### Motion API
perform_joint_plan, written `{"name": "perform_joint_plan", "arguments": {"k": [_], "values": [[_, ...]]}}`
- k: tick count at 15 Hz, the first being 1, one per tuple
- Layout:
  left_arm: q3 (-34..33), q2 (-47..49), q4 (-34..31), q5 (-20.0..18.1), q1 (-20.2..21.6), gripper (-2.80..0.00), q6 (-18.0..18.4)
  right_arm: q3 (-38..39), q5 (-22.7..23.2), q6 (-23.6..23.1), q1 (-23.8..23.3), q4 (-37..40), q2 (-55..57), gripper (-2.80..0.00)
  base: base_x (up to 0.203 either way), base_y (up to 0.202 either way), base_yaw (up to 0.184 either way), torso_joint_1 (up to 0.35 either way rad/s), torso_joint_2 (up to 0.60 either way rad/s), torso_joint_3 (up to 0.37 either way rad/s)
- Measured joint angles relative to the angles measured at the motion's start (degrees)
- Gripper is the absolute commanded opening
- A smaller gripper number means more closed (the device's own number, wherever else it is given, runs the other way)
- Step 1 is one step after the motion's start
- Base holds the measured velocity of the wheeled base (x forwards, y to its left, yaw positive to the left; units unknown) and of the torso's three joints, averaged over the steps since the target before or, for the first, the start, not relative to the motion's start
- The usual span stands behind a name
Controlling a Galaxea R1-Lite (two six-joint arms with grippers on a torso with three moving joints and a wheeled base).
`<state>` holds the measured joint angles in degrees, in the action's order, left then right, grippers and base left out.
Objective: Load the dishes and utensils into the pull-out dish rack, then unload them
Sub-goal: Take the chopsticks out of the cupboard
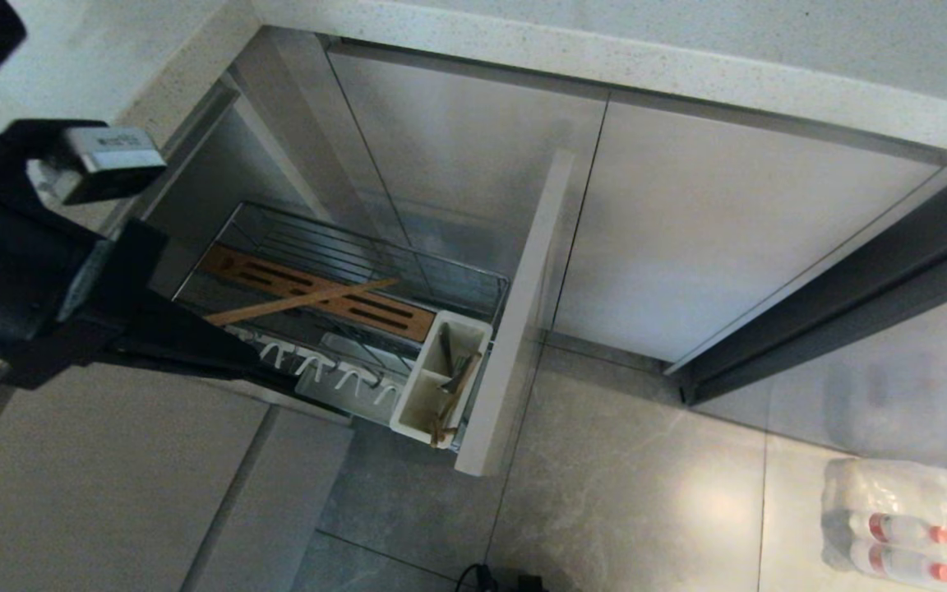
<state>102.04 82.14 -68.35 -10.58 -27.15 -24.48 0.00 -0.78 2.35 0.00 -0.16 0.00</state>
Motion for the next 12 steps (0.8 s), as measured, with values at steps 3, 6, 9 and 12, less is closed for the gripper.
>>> {"name": "perform_joint_plan", "arguments": {"k": [3, 6, 9, 12], "values": [[1.9, -5.3, 0.1, 1.1, 0.1, -2.8, 0.4, 0.0, 0.0, 0.0, 0.0, 0.0, 0.0, -2.8, 0.0, 0.0, 0.0, 0.0, 0.0, 0.0], [4.1, -11.4, 0.7, 1.0, 0.3, -2.8, 1.3, 0.0, 0.0, 0.0, 0.0, 0.0, 0.0, -2.8, 0.0, 0.0, 0.0, 0.0, 0.0, 0.0], [6.1, -17.0, 4.4, 1.4, 3.8, -2.8, 1.8, 0.0, 0.0, 0.0, 0.0, 0.0, 0.0, -2.8, 0.0, 0.0, 0.0, 0.0, 0.0, 0.0], [7.0, -19.9, 8.2, 2.0, 12.0, -2.8, 1.9, 0.0, 0.0, 0.0, 0.0, 0.0, 0.0, -2.8, 0.0, 0.0, 0.0, 0.0, 0.0, 0.0]]}}
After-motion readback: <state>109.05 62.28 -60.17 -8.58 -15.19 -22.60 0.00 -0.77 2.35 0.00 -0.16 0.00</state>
